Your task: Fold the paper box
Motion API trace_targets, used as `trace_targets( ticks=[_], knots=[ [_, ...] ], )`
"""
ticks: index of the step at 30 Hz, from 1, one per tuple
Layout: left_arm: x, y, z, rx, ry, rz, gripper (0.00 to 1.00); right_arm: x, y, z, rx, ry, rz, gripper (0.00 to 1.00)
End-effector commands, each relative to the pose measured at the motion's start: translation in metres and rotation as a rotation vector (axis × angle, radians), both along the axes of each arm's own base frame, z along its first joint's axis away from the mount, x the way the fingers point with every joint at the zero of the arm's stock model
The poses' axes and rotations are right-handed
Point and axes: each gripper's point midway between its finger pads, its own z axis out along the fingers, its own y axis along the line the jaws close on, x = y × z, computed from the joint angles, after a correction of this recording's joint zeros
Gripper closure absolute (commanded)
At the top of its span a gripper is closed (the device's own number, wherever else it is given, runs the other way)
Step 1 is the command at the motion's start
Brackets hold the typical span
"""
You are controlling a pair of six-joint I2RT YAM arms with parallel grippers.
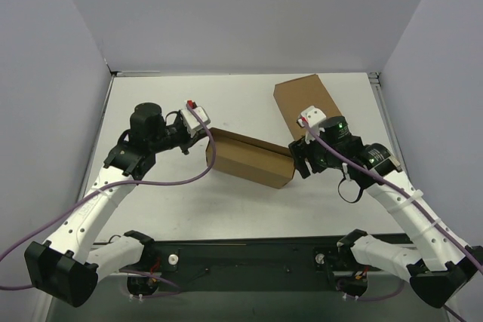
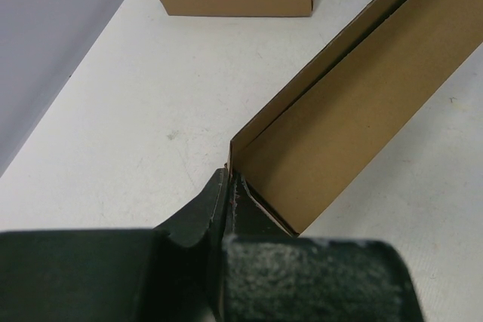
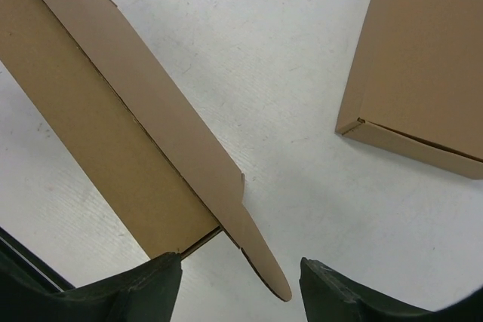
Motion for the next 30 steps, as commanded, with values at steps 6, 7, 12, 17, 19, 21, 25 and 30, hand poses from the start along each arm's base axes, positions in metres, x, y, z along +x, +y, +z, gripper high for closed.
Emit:
trace_targets(
  ticks=[6,7,12,17,19,21,25,30],
  knots=[
    [-0.009,-0.006,-0.003,-0.013,0.024,-0.039,1.0,0.005,0.001,-0.011,-0.013,0.014,0.0,0.75],
    [-0.007,-0.006,-0.002,-0.015,0.024,-0.033,1.0,0.004,0.0,-0.013,-0.019,0.019,-0.007,0.78],
    [-0.001,-0.006,-0.001,-0.044,0.051,0.015,1.0,-0.001,-0.006,-0.018,-0.01,0.055,-0.081,0.84],
    [0.002,-0.013,0.007,-0.156,0.162,0.087,1.0,0.001,-0.005,-0.01,0.014,0.063,-0.197,0.95],
    [0.003,-0.018,0.005,-0.184,0.201,0.122,1.0,0.003,0.001,-0.009,0.023,0.059,-0.234,0.95],
    [0.007,-0.019,0.002,-0.22,0.246,0.193,1.0,0.006,0.006,-0.001,0.0,0.016,-0.253,0.95],
    [0.007,-0.025,-0.002,-0.276,0.298,0.277,1.0,0.012,0.022,0.0,-0.015,0.017,-0.247,0.95],
    [0.008,-0.021,-0.014,-0.277,0.312,0.347,1.0,0.014,0.028,0.0,-0.034,0.013,-0.255,0.95]
  ],
)
